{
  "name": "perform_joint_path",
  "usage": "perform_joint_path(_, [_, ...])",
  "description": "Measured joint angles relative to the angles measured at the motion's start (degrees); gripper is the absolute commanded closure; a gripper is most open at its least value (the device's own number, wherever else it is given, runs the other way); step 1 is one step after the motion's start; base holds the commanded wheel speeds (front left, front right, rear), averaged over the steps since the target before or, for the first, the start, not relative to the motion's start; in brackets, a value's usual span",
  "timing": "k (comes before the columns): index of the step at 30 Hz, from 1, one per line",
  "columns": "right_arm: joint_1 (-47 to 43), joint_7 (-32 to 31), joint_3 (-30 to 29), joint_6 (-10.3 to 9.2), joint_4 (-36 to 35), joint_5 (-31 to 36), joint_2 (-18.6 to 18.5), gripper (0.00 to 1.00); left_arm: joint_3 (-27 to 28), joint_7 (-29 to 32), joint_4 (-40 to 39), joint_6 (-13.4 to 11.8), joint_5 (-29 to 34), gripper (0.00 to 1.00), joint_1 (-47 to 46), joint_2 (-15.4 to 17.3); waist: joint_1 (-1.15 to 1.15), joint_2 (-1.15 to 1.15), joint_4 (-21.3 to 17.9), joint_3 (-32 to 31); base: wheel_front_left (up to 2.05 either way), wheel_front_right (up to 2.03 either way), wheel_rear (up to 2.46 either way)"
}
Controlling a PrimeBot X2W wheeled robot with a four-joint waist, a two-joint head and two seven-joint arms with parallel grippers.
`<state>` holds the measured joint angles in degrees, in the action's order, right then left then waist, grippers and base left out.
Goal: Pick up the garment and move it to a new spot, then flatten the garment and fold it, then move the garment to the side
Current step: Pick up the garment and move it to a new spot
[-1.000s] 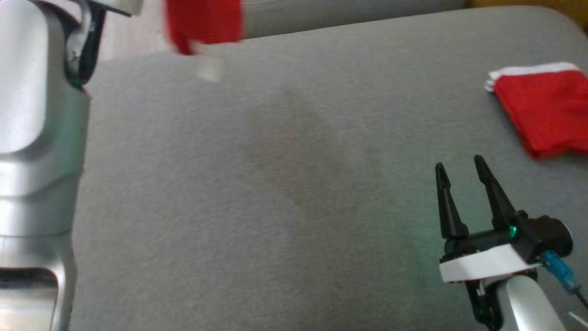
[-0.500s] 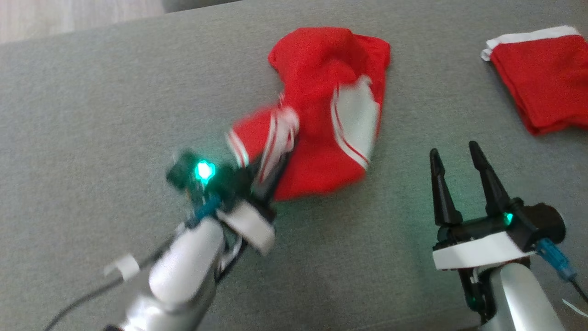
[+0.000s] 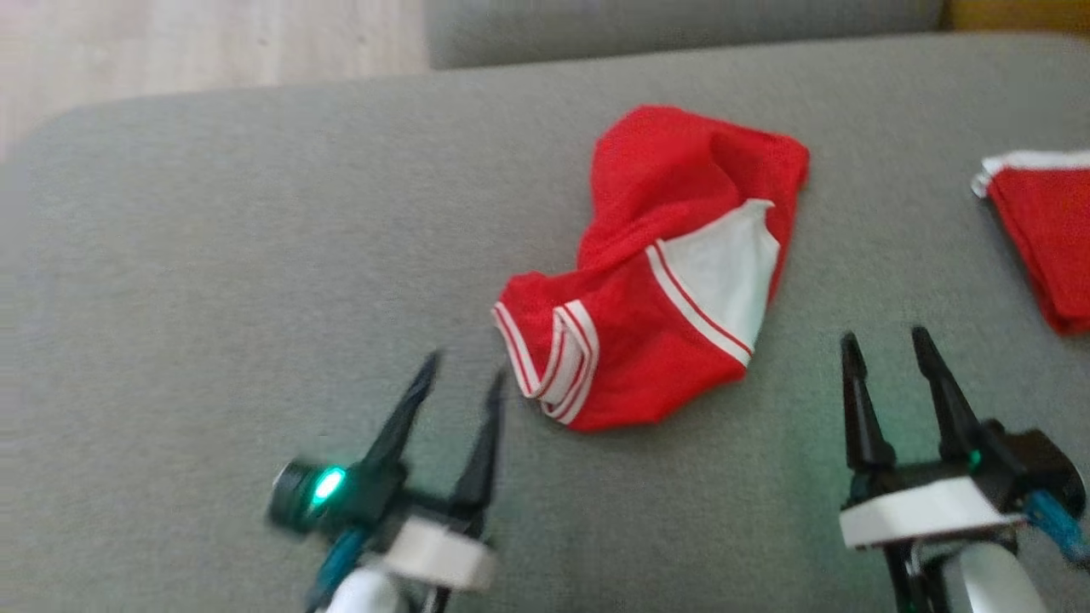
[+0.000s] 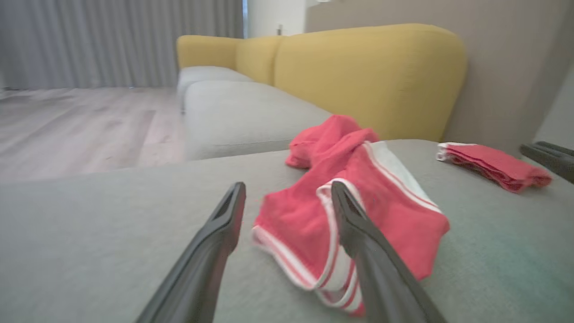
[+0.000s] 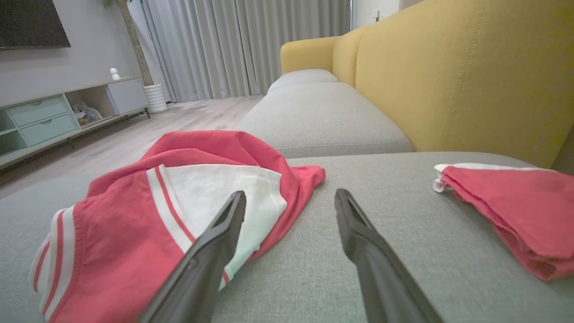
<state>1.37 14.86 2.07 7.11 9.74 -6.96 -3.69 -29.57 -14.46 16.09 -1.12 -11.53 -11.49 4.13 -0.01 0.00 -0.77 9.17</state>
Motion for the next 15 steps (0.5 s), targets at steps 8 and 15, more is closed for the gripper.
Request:
perform_joint_path(8, [-6.8, 0.0, -2.3, 0.0, 1.2, 0.6, 0.8, 0.0, 12.6, 0.0, -11.4, -3.9, 2.2, 0.0, 16.9, 0.0, -0.01, 0.0, 5.8, -6.5, 0.0, 0.0, 0.0])
perform_joint_path(15, [-8.4, 0.0, -1.8, 0.0, 0.3, 1.0, 1.1, 0.0, 15.4, 0.0, -14.2, -3.4, 4.4, 0.0, 21.4, -0.3, 0.0, 0.0, 7.8, -8.7, 0.0, 0.0, 0.0])
